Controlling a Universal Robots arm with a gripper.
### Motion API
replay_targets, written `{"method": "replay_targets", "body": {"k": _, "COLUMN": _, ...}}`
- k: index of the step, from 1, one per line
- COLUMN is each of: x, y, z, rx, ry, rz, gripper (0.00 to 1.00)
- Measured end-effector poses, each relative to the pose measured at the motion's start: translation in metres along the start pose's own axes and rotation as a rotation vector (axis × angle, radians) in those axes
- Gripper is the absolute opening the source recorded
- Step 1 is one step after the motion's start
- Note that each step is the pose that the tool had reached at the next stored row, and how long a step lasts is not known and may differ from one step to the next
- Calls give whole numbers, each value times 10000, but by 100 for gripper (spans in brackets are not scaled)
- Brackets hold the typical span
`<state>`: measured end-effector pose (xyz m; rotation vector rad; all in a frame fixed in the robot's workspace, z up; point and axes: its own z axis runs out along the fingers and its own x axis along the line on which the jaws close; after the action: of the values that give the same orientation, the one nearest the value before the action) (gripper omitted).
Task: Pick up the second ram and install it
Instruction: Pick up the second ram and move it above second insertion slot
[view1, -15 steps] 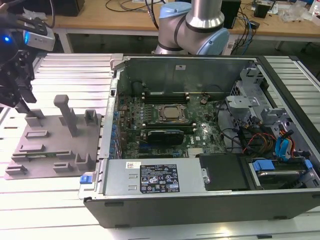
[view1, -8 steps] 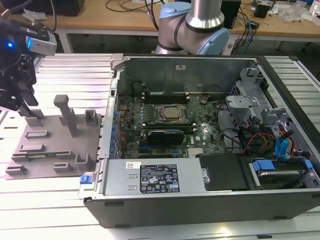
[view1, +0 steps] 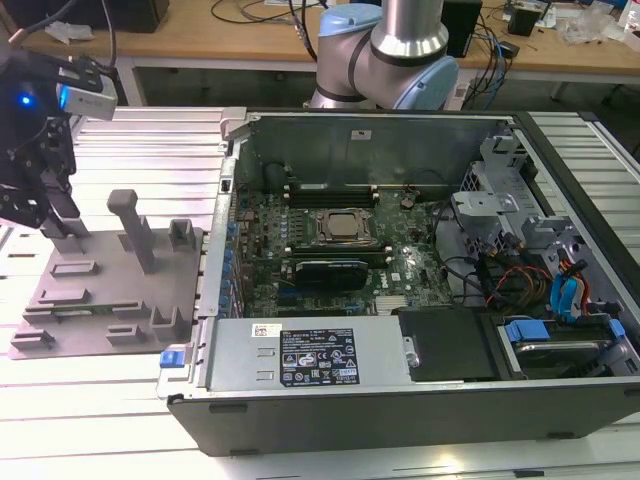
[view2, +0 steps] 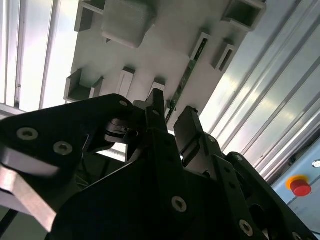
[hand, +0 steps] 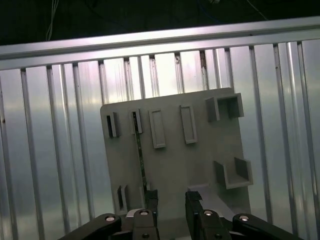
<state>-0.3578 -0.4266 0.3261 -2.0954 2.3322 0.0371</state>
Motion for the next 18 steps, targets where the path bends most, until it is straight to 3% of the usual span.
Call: {"method": "replay_targets", "body": {"k": 18, "x": 16, "y": 10, "z": 280, "rx": 0, "ry": 1, "rz": 1, "gripper": 34}}
